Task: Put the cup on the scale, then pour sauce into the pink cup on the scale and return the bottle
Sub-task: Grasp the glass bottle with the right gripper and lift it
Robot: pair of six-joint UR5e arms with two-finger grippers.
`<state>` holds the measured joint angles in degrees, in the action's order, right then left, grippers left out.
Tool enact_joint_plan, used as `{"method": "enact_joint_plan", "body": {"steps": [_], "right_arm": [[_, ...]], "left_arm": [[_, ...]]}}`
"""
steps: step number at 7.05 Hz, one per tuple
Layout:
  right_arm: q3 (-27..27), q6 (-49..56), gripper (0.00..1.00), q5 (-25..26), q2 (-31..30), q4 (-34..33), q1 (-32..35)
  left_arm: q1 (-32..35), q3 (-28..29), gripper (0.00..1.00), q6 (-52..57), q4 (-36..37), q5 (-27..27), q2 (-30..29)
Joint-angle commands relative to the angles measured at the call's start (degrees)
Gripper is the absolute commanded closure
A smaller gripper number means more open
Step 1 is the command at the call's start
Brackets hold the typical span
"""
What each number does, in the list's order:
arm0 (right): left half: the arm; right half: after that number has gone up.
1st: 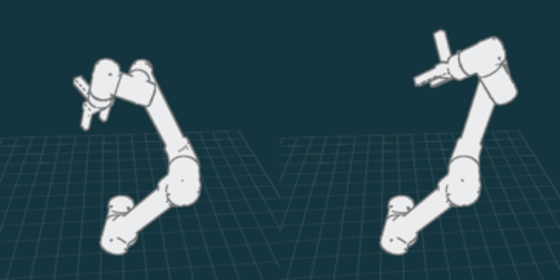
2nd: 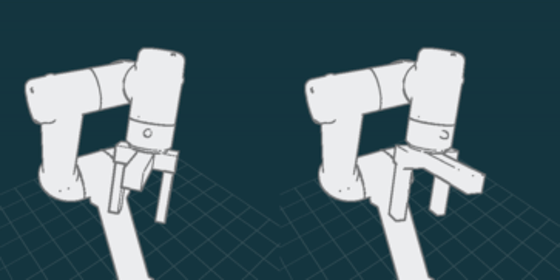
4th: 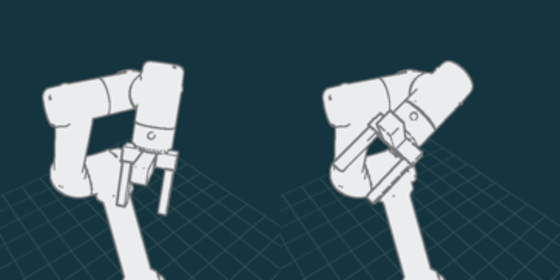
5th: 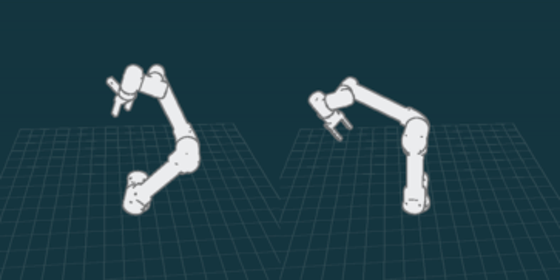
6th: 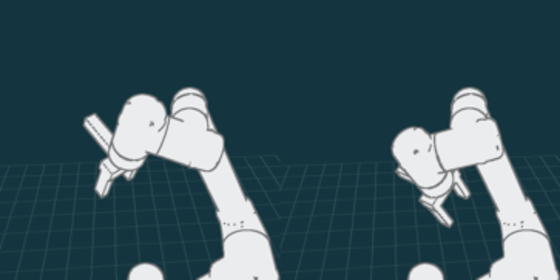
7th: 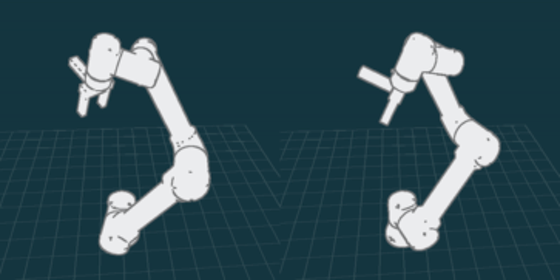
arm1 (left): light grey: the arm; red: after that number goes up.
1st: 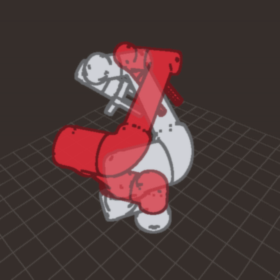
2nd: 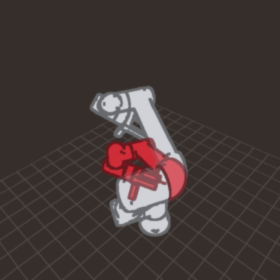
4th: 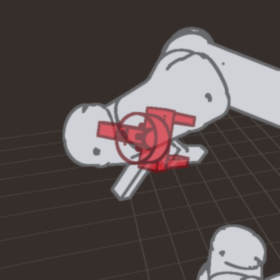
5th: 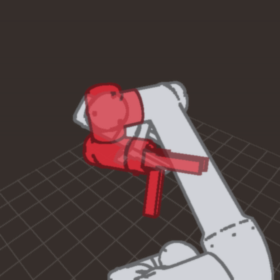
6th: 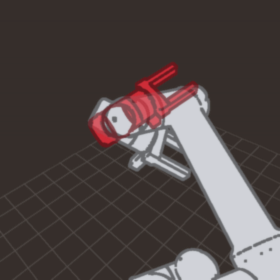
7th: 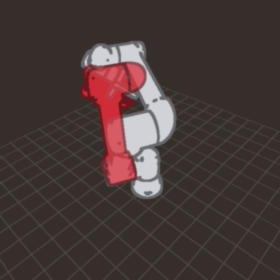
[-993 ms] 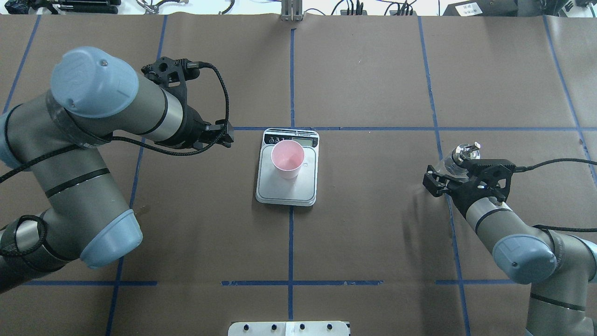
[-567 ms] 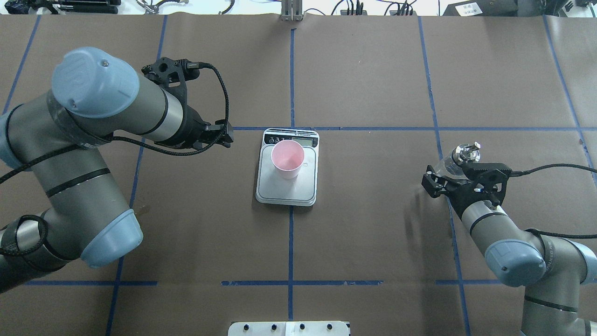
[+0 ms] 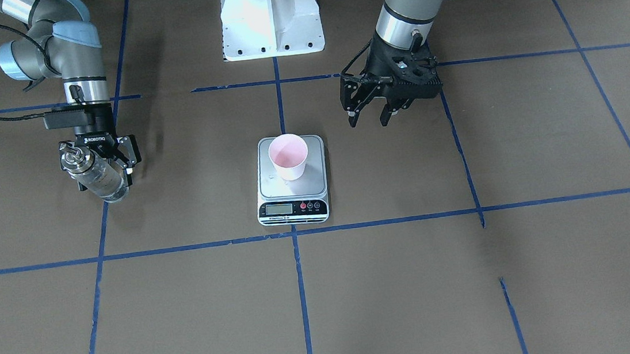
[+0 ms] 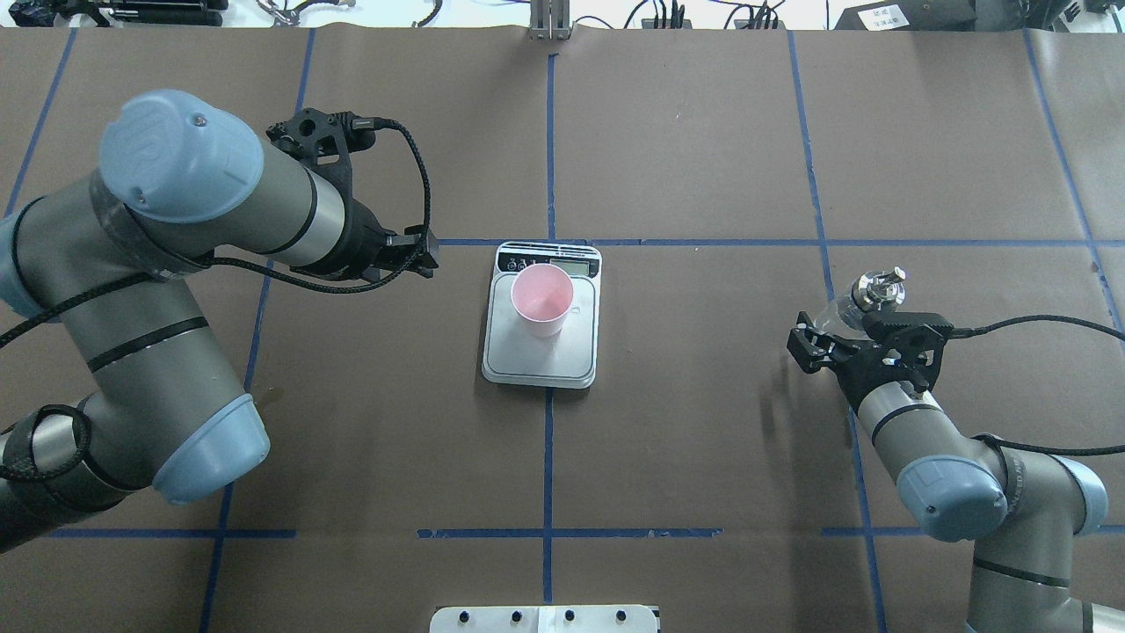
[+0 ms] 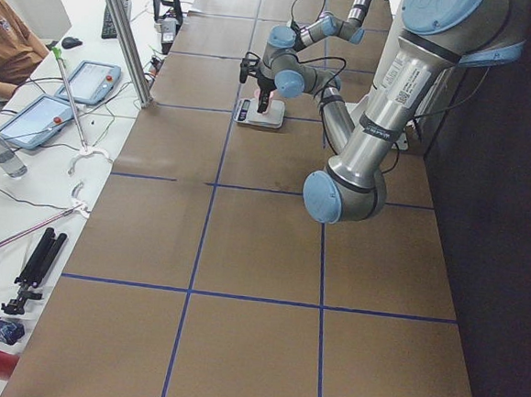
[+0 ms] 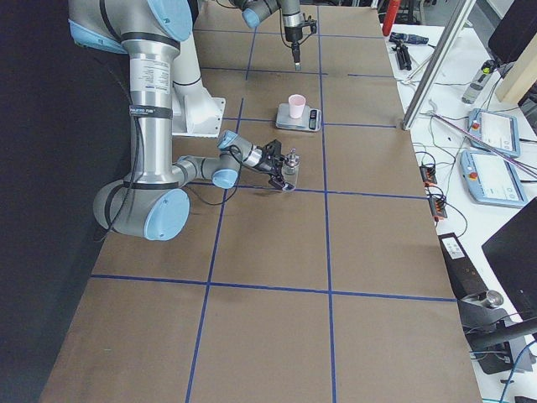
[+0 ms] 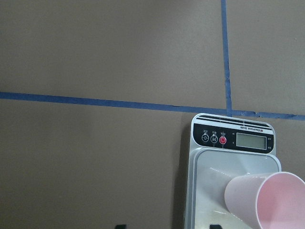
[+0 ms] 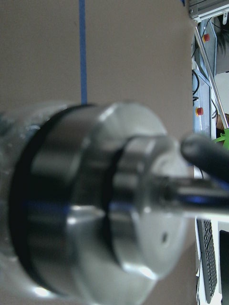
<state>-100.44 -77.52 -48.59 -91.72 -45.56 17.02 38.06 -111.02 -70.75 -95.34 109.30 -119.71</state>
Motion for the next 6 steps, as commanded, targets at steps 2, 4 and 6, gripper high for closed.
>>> {"method": "enact_joint_plan", "body": {"steps": [2, 4, 6], "right_arm": [[0.7, -0.1, 0.14, 1.1, 0.2, 0.1, -0.4], [0.9, 0.0, 0.57, 3.1, 0.1, 0.1, -0.8], [0.4, 1.2, 0.85, 4.7, 0.1, 0.5, -0.8]], "left_arm": [[0.0, 0.0, 0.34, 0.0, 0.1, -0.4, 0.0], [0.0, 0.0, 0.34, 0.0, 0.1, -0.4, 0.0], [0.0, 0.0, 0.34, 0.0, 0.2, -0.4, 0.0]]}}
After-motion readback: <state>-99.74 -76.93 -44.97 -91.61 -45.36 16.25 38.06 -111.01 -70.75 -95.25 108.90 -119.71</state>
